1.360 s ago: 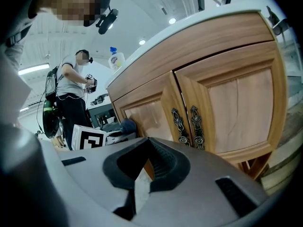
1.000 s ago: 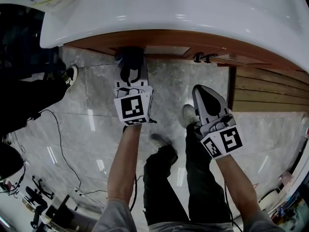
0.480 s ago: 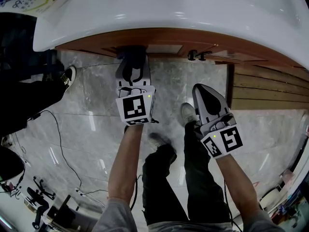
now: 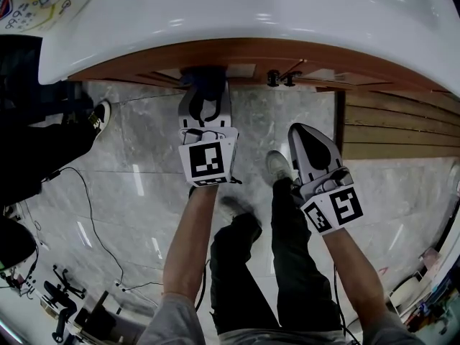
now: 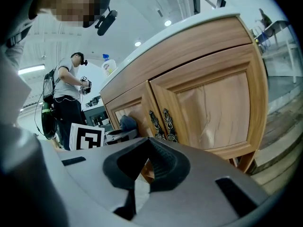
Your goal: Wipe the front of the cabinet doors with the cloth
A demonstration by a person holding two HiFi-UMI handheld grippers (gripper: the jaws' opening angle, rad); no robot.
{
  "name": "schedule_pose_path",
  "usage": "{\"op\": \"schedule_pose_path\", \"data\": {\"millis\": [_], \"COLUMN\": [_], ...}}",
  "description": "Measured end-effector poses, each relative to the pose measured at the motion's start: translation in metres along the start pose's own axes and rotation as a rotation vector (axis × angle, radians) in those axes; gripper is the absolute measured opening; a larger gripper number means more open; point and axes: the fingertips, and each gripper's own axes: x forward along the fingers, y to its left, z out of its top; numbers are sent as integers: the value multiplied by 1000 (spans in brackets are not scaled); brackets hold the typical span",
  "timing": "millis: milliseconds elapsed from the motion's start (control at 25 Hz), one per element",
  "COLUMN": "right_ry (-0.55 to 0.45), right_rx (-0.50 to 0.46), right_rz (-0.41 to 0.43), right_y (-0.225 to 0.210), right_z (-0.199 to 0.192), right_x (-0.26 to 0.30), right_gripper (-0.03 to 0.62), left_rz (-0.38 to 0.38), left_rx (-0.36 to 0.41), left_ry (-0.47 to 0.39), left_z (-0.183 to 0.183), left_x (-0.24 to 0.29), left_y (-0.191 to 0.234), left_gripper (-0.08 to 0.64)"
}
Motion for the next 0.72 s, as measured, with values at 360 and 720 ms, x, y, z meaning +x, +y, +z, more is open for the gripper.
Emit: {"op": "schedule_pose_path", "data": {"millis": [360, 720], "right_ry": [-9, -11], "right_rx": [9, 21], "right_rz": [-16, -42], "right_y": [-15, -33], "right_z": [0, -1], "right_x": [-14, -29], "right_gripper": [9, 9], "left_rz": [-57, -118], "left_rx": [15, 5], "left_ry": [-6, -12], "left_z": [3, 6], "left_x": [9, 17], "left_y": [-33, -73], "left_gripper": [100, 100]}}
